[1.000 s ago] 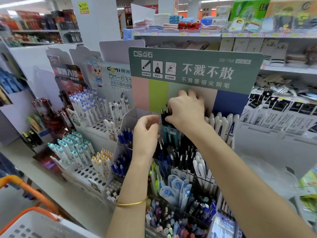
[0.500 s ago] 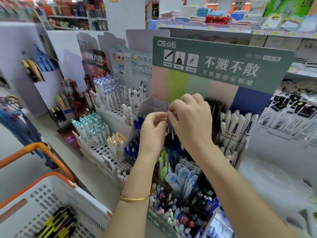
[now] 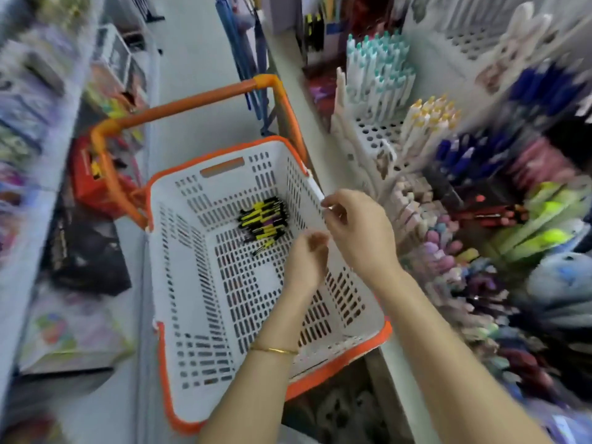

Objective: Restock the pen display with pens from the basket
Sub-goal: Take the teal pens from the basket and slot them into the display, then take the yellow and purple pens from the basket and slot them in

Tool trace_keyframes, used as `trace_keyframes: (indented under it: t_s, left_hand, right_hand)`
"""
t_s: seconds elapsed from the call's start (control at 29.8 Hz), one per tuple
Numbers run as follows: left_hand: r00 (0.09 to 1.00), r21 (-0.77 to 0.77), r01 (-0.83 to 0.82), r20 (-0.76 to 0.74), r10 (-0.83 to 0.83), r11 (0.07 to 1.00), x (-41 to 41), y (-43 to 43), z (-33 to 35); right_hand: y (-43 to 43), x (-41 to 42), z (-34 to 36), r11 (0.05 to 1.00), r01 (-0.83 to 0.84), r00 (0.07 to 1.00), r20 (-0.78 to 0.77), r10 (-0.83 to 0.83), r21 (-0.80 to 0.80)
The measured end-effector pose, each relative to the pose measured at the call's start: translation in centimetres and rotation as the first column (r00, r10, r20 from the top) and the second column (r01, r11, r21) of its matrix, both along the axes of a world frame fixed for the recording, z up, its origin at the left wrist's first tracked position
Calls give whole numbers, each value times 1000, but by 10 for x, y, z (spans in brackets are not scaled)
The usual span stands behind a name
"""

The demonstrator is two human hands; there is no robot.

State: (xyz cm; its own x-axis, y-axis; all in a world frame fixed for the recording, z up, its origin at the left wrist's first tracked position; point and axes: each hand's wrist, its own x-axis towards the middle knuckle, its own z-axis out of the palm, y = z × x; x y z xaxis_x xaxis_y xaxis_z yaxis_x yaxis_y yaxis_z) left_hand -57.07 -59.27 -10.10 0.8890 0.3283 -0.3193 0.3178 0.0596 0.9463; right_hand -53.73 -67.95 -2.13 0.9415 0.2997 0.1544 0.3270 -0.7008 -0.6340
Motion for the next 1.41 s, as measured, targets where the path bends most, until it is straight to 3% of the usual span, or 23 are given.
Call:
trace_keyframes:
  t_s: [0.1, 0.17, 0.24, 0.3, 0.37, 0.57, 0.84, 1.01, 1.24, 1.41]
  left_hand:
    - [978, 130, 69, -202, -41, 989, -4, 30, -50]
    - [934, 323, 194, -351, -73, 926, 5, 52, -83]
    - [890, 519, 308, -453, -49, 798, 14, 74, -106]
    - [861, 613, 392, -507, -39, 686, 38, 99, -136]
    - [880, 737, 399, -474, -4, 545, 60, 121, -153]
    - [890, 883, 451, -456, 7, 130, 121, 181, -202]
    - [866, 864, 499, -499, -20, 70, 133, 186, -216]
    - [840, 836, 542, -537, -76, 88, 132, 179, -213]
    - [914, 922, 383, -387, -118, -58, 106, 163, -220]
    - [926, 941, 337, -337, -171, -31, 82, 148, -221]
  right_hand:
    - [26, 4, -36, 999, -35, 989, -145, 40, 32]
    - [42, 13, -58, 999, -47, 972, -230, 50, 18]
    - [55, 21, -82, 997, -71, 945, -322, 63, -13]
    - [73, 40, -116, 996, -74, 906, -420, 50, -40]
    - [80, 47, -138, 995, -76, 867, -497, 34, -65]
    - [80, 49, -177, 991, -93, 783, -621, 15, -93]
    - [79, 56, -176, 996, -63, 755, -656, 3, -68]
    - [79, 56, -177, 997, -51, 756, -654, 2, -57]
    - [78, 55, -185, 998, -33, 765, -644, -14, -61]
    - [78, 52, -188, 997, -35, 787, -617, -12, -64]
